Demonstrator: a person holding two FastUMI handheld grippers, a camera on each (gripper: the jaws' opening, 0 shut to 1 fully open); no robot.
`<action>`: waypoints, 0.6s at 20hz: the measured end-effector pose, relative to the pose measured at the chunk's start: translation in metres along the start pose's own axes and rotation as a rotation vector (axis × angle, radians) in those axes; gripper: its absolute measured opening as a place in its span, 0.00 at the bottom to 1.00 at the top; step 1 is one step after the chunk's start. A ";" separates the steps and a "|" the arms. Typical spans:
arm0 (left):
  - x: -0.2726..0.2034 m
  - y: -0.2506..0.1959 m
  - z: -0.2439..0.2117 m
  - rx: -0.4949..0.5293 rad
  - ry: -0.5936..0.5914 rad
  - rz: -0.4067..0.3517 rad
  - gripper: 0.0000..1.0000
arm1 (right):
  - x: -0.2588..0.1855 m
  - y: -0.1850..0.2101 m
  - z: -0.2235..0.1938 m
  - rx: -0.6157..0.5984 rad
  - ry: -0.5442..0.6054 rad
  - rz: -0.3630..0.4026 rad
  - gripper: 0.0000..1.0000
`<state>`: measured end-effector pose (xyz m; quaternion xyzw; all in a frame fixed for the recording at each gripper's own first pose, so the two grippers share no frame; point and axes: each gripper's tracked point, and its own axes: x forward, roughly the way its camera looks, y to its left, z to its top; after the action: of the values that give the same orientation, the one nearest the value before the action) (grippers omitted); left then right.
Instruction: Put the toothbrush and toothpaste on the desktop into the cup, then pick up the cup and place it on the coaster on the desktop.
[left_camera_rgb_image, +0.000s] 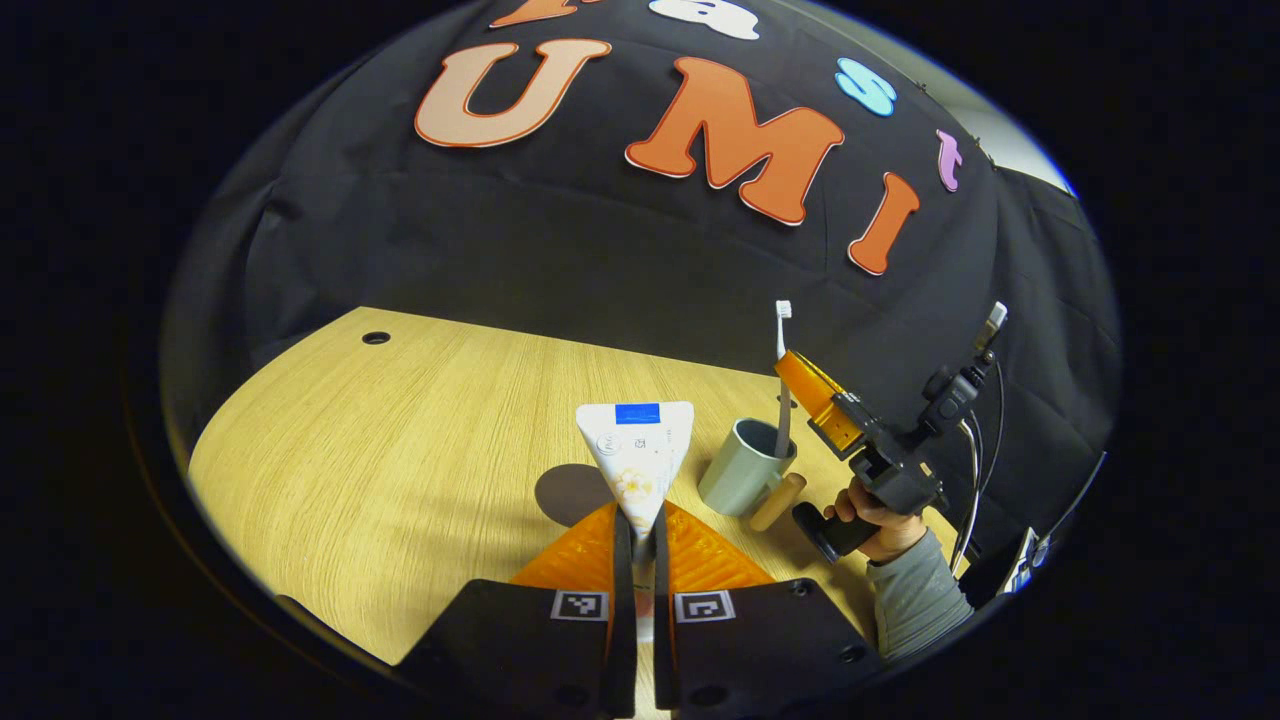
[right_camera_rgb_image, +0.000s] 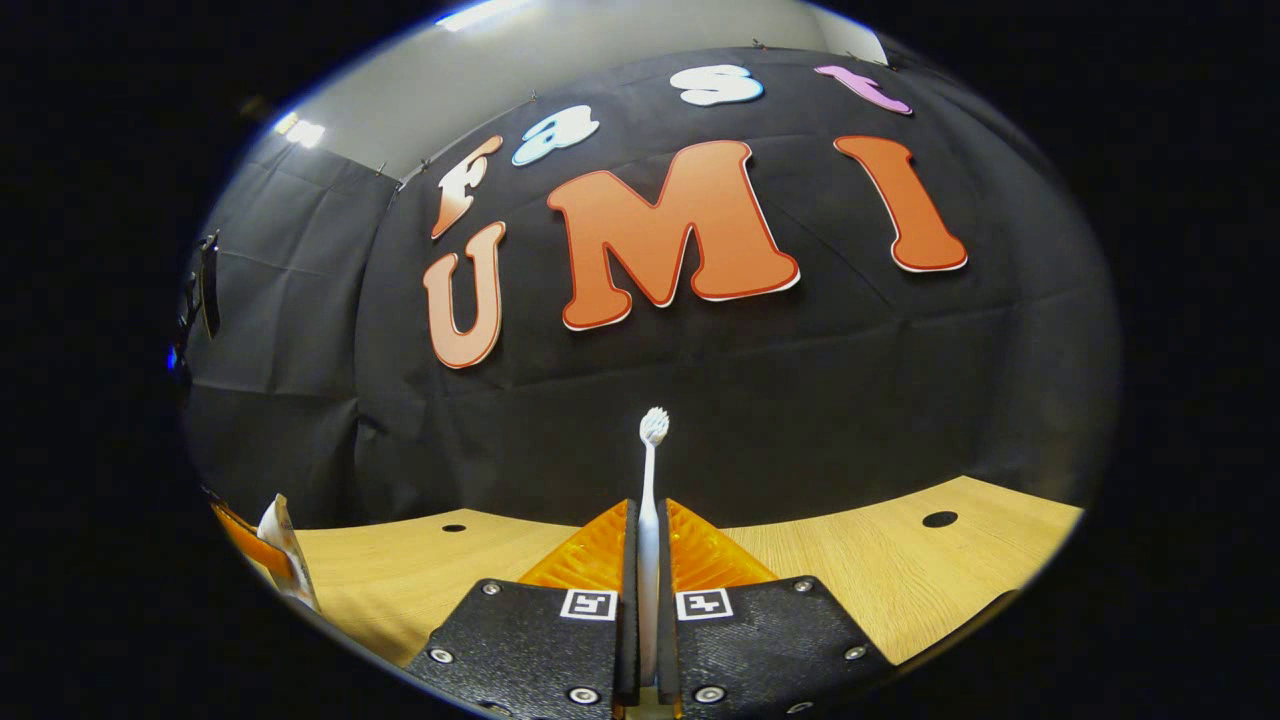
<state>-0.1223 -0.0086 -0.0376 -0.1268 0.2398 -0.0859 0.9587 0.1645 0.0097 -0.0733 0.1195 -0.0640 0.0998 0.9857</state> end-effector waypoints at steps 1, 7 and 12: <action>0.002 0.001 0.001 0.001 0.001 0.004 0.10 | -0.001 -0.002 0.001 0.002 -0.001 -0.006 0.07; 0.014 0.006 0.003 0.011 -0.005 0.011 0.10 | -0.015 -0.009 0.001 0.014 0.011 -0.046 0.07; 0.029 -0.003 0.008 0.028 0.004 0.008 0.10 | -0.024 -0.007 -0.007 -0.025 0.043 -0.062 0.08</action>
<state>-0.0933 -0.0164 -0.0423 -0.1122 0.2411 -0.0855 0.9602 0.1430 0.0009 -0.0851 0.1070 -0.0402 0.0710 0.9909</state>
